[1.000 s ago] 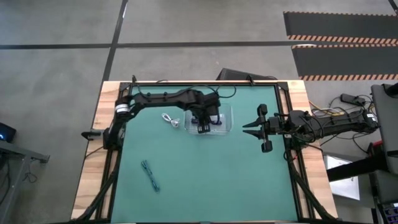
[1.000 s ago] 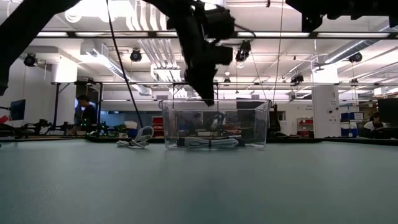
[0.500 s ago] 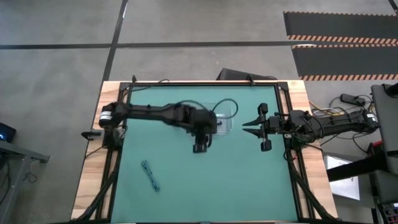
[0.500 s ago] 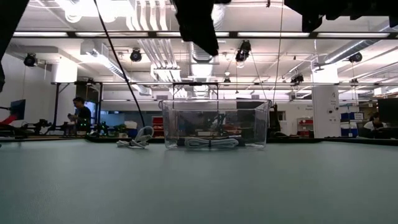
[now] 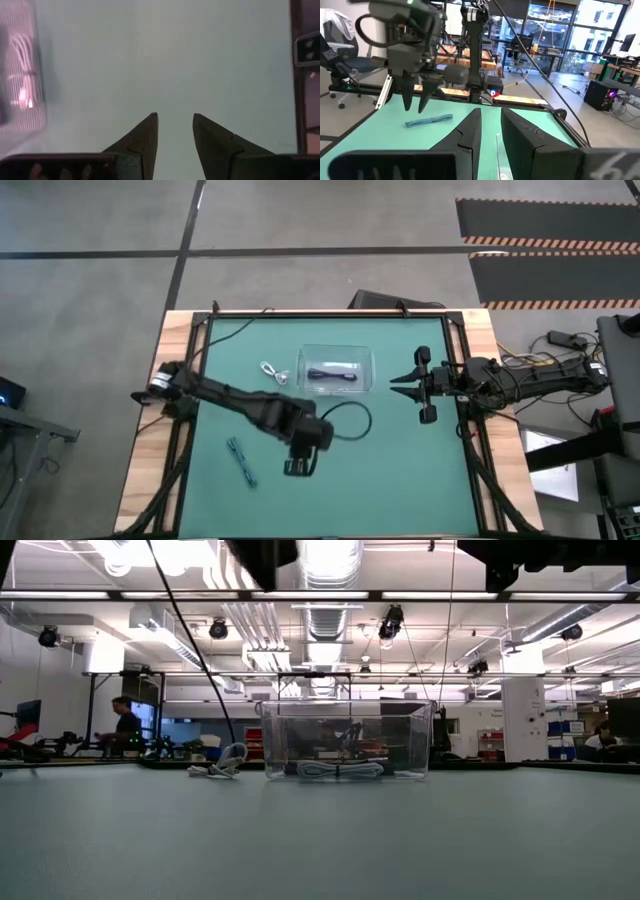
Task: Pick and place USB-C Cables
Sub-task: Put the blue charger cable into the transparent container
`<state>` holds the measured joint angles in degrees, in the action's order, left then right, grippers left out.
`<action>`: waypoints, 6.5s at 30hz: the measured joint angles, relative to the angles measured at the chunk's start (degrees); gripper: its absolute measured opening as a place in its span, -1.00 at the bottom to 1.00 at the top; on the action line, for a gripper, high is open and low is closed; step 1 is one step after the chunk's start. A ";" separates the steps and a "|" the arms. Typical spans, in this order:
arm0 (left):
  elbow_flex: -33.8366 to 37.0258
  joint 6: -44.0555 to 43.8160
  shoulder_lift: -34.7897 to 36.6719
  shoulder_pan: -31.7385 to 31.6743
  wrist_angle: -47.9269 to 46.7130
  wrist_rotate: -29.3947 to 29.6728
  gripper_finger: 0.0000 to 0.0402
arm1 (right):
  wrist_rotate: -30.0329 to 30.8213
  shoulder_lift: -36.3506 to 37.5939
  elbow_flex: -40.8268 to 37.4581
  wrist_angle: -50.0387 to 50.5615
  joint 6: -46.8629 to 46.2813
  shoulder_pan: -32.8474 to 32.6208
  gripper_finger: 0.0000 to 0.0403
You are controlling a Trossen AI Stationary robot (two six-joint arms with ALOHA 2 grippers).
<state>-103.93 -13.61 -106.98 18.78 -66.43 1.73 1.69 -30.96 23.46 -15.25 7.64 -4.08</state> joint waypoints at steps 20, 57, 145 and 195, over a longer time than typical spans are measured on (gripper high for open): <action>33.13 -55.47 16.10 3.75 -0.03 -0.21 -0.47 | 0.00 0.00 0.00 0.03 1.23 0.00 -0.67; 47.22 -102.93 13.95 19.59 11.49 1.74 -0.47 | 1.42 0.00 0.02 1.29 4.96 0.00 -0.67; 50.37 32.39 19.86 -0.54 92.76 28.14 -1.00 | -5.16 -28.37 0.04 -36.37 7.55 -0.02 -0.67; 58.25 35.39 20.66 -7.97 116.91 20.79 -1.00 | -0.15 -47.13 11.81 -42.06 2.86 0.00 -0.21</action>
<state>-45.67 21.78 -86.32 10.81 50.48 22.52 1.54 -78.09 35.28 -57.30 10.50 -4.08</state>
